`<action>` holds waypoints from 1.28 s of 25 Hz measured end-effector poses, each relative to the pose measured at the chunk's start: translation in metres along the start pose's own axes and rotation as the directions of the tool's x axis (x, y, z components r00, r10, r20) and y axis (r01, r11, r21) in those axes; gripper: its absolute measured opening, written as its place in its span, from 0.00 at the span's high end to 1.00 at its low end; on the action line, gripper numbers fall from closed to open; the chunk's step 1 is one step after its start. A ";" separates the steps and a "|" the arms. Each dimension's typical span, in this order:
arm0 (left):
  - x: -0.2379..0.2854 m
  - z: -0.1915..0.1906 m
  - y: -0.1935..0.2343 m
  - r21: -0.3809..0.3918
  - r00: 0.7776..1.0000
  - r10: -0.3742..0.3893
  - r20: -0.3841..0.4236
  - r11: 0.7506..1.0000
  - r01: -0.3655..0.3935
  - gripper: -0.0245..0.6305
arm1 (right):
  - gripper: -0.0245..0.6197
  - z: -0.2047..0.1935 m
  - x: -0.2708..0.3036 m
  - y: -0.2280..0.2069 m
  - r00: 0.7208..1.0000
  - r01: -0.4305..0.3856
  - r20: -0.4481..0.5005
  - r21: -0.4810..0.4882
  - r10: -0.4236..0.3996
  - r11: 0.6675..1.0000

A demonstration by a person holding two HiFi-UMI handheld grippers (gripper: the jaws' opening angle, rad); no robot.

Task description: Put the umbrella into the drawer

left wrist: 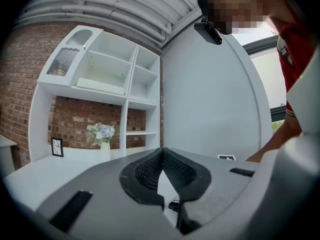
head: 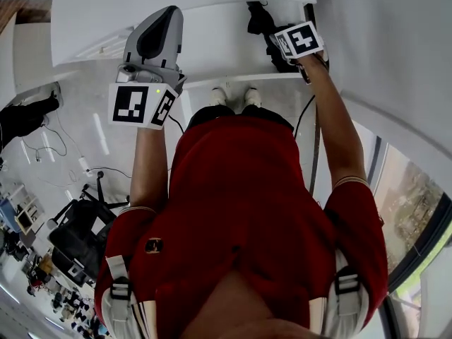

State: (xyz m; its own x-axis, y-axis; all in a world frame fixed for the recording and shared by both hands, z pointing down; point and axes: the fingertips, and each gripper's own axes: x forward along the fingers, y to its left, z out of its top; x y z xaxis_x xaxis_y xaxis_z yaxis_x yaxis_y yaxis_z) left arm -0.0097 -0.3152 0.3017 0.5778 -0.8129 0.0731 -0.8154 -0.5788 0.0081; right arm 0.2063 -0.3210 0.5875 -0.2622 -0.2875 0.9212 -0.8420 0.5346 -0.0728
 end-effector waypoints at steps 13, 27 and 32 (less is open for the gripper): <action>0.013 -0.001 -0.044 -0.002 0.992 -0.126 0.010 0.992 0.126 0.95 | 0.78 0.054 -0.117 0.034 0.905 -0.005 0.426 0.028 -0.007 1.000; 0.012 0.003 -0.077 -0.001 0.975 -0.222 0.030 0.975 0.222 0.95 | 0.96 0.102 -0.240 0.081 0.563 0.102 0.826 -0.016 -0.044 0.995; 0.006 0.013 -0.087 0.014 0.967 -0.251 0.051 0.968 0.250 0.95 | 0.96 0.106 -0.268 0.107 0.439 0.070 0.898 -0.056 0.019 0.996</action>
State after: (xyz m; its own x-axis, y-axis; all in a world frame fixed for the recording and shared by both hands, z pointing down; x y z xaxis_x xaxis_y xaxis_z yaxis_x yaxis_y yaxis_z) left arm 0.0649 -0.2708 0.2885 0.7648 -0.6441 0.0174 -0.6443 -0.7647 0.0124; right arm 0.1361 -0.2707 0.2922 -0.5551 -0.8296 0.0601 -0.8306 0.5567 0.0131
